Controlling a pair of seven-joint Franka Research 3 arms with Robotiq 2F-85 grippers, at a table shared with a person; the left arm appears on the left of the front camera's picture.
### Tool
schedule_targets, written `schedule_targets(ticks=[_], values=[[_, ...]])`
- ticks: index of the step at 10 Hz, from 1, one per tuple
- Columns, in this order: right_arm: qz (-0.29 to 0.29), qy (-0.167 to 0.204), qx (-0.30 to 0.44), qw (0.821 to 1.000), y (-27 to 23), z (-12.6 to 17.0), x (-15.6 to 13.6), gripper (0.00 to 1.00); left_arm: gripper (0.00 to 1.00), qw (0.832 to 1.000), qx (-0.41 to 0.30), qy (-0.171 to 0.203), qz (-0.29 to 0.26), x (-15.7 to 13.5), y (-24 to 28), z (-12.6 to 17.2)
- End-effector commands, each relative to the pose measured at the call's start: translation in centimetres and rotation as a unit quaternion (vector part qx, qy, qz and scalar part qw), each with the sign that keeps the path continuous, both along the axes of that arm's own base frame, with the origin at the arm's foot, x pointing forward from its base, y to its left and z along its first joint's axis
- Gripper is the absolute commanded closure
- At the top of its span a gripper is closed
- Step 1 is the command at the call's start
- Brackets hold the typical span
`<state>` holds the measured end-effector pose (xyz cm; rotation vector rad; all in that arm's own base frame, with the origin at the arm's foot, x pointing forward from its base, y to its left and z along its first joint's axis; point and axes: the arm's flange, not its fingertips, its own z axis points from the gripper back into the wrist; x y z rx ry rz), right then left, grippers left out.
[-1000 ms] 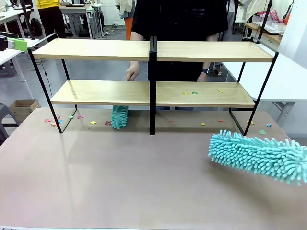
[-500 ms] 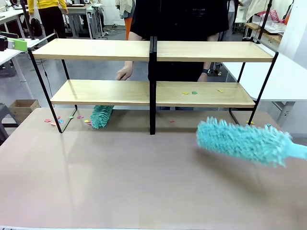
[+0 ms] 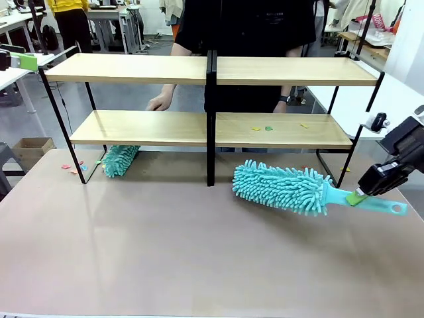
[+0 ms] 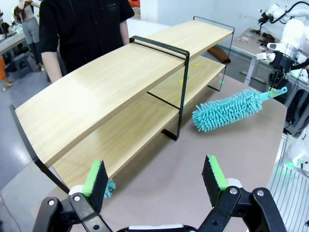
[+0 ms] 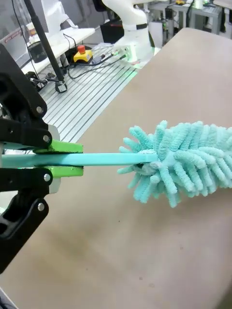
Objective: Clean the shelves.
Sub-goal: Clean another randomly selected level of the Shelf with the Duster.
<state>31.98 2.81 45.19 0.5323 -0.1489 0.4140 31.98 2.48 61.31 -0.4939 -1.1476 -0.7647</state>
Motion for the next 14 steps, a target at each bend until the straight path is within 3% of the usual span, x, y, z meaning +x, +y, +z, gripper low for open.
schedule_targets(ticks=[1,2,5,8,14], values=[[-0.001,-0.004,0.001,1.000,-0.1,0.4,-0.2,0.88,0.00,1.000,-0.001,0.001,-0.002,0.1,0.0,-0.1],[-0.039,-0.041,-0.026,0.998,-0.9,0.4,-0.4,0.88,0.00,1.000,-0.001,0.001,-0.002,0.1,0.0,-0.1],[-0.070,-0.090,0.014,0.993,0.7,-2.4,0.9,0.88,0.00,1.000,-0.001,0.001,-0.002,0.1,0.0,-0.1],[-0.062,-0.057,0.018,0.996,2.0,-5.3,2.3,0.88,0.00,1.000,-0.001,0.001,-0.002,0.1,0.0,-0.1],[-0.069,-0.082,0.059,0.993,6.5,-9.5,4.1,0.88,0.00,1.000,-0.001,0.001,-0.002,0.1,0.0,-0.1]])
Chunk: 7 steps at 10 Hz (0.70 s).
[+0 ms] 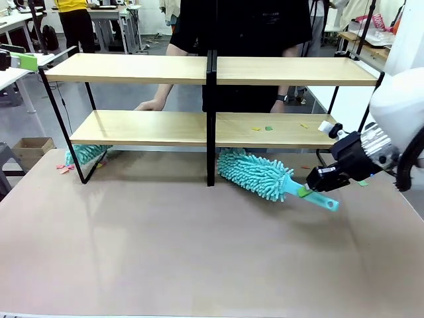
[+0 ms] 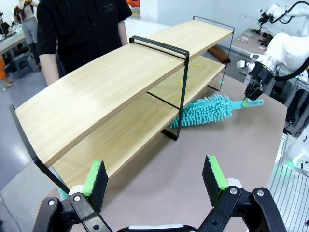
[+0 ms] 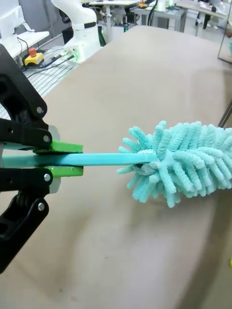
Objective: Clean the shelves.
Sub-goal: Clean another randomly selected level of the Shelf with the Duster.
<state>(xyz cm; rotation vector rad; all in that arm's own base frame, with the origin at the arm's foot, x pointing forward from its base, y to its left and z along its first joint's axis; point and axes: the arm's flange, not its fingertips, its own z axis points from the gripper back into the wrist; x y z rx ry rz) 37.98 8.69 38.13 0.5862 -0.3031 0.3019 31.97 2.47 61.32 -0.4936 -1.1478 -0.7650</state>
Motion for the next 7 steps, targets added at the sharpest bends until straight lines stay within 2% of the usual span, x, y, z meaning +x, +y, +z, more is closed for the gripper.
schedule_targets(ticks=[1,4,7], values=[[-0.005,-0.036,0.013,0.999,1.5,-3.1,-1.5,0.88,0.00,1.000,-0.001,0.001,-0.002,0.1,0.0,-0.1],[-0.060,-0.037,-0.018,0.997,3.0,-5.1,0.0,0.88,0.00,1.000,-0.001,0.001,-0.002,0.1,0.0,-0.1],[-0.163,-0.050,-0.052,0.984,1.2,-6.0,-0.3,0.88,0.00,1.000,-0.001,0.001,-0.002,0.1,0.0,-0.1]])
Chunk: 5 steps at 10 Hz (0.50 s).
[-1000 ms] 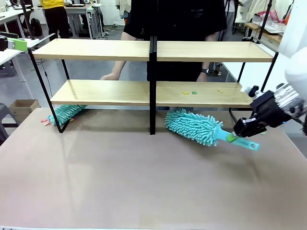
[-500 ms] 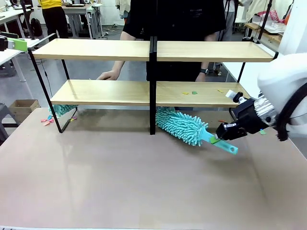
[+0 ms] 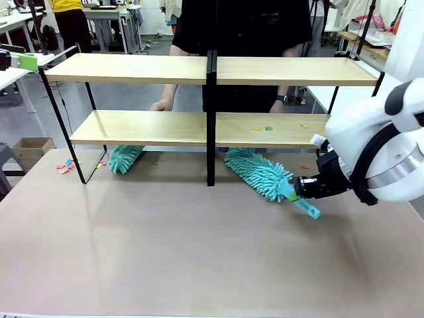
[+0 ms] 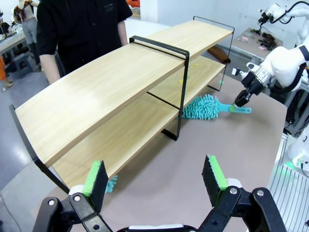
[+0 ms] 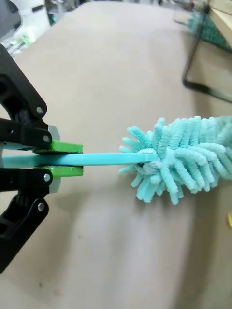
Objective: Clean the shelves.
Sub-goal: Clean another randomly selected level of the Shelf with the Duster.
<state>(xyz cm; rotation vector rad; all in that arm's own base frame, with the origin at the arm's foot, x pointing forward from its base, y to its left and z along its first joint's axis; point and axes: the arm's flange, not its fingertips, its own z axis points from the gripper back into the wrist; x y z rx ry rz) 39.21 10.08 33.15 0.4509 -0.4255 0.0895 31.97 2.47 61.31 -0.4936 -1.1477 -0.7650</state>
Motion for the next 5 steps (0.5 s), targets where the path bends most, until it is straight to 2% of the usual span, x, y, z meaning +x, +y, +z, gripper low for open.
schedule_targets(ticks=[1,3,5], values=[[-0.059,-0.019,-0.027,0.998,-1.0,-1.2,-2.0,0.88,0.00,1.000,-0.001,0.001,-0.002,0.1,0.0,-0.1],[-0.099,-0.014,-0.039,0.994,-3.1,-1.3,-3.3,0.88,0.00,1.000,-0.001,0.001,-0.002,0.1,0.0,-0.1],[-0.176,-0.032,-0.087,0.980,-6.6,0.2,-5.1,0.88,0.00,1.000,-0.001,0.001,-0.002,0.1,0.0,-0.1]])
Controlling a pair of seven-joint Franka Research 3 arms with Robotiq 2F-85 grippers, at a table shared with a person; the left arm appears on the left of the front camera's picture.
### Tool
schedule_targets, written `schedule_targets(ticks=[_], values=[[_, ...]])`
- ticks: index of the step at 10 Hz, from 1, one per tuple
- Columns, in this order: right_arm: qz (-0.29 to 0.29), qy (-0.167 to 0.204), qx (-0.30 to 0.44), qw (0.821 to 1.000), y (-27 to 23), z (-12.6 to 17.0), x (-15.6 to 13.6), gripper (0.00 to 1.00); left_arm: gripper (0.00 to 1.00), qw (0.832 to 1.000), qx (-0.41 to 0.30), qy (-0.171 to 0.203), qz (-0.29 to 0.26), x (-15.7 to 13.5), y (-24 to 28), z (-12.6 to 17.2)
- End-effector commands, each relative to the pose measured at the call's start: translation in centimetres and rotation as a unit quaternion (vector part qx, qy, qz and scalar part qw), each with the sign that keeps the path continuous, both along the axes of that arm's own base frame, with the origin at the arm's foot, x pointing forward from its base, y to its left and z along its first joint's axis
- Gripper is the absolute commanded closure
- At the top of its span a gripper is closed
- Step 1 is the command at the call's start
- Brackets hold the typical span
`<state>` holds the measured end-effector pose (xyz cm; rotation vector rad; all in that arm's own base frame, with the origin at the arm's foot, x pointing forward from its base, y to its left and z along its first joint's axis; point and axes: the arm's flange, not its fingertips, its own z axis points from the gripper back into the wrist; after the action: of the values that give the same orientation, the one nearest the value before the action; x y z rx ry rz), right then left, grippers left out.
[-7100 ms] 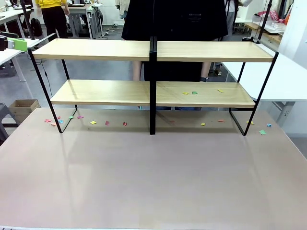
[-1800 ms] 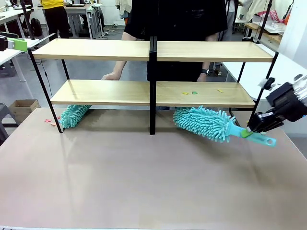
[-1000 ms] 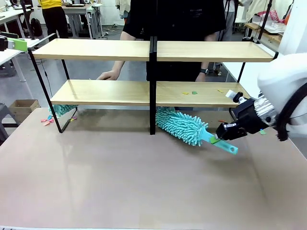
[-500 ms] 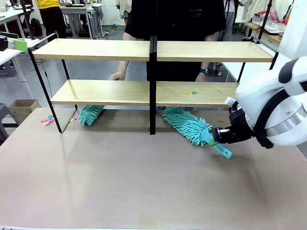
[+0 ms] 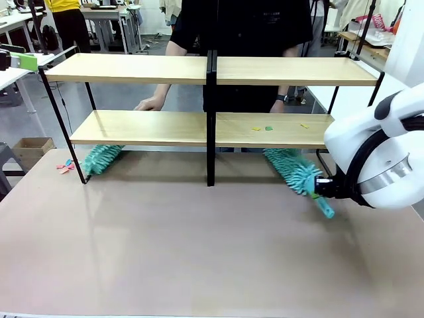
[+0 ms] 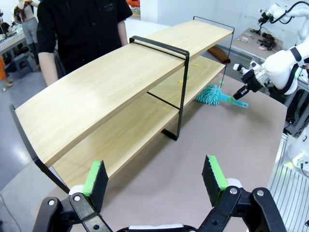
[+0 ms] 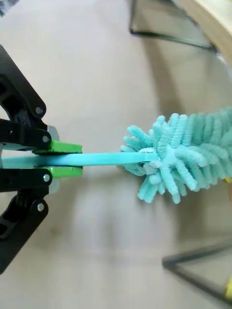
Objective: Clean the shelves.
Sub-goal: Clean another randomly selected level of the Shelf with the Duster.
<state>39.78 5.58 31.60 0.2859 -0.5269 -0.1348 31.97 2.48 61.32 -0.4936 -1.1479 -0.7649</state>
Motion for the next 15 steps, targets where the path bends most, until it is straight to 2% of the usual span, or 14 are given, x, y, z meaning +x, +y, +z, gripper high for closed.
schedule_targets(ticks=[1,3,5,6,7,12,14,15], values=[[-0.078,-0.005,-0.065,0.995,-3.4,2.7,-6.5,0.88,0.00,1.000,-0.001,0.001,-0.002,0.1,0.0,-0.1],[-0.067,-0.007,-0.080,0.995,-3.8,3.8,-7.5,0.88,0.00,1.000,-0.001,0.001,-0.002,0.1,0.0,-0.1],[-0.018,-0.050,-0.069,0.996,-2.8,4.4,-8.3,0.88,0.00,1.000,-0.001,0.001,-0.002,0.1,0.0,-0.1],[0.013,-0.055,-0.056,0.997,-2.3,4.5,-8.4,0.88,0.00,1.000,-0.001,0.001,-0.002,0.1,0.0,-0.1],[0.038,-0.049,-0.023,0.998,-2.0,4.7,-8.5,0.88,0.00,1.000,-0.001,0.001,-0.002,0.1,0.0,-0.1],[0.092,-0.029,0.043,0.994,-2.0,5.0,-9.3,0.88,0.00,1.000,-0.001,0.001,-0.002,0.1,0.0,-0.1],[0.131,-0.009,0.065,0.989,-2.6,6.4,-10.7,0.88,0.00,1.000,-0.001,0.001,-0.002,0.1,0.0,-0.1],[0.170,0.018,0.074,0.982,-4.1,7.9,-12.1,0.88,0.00,1.000,-0.001,0.001,-0.002,0.1,0.0,-0.1]])
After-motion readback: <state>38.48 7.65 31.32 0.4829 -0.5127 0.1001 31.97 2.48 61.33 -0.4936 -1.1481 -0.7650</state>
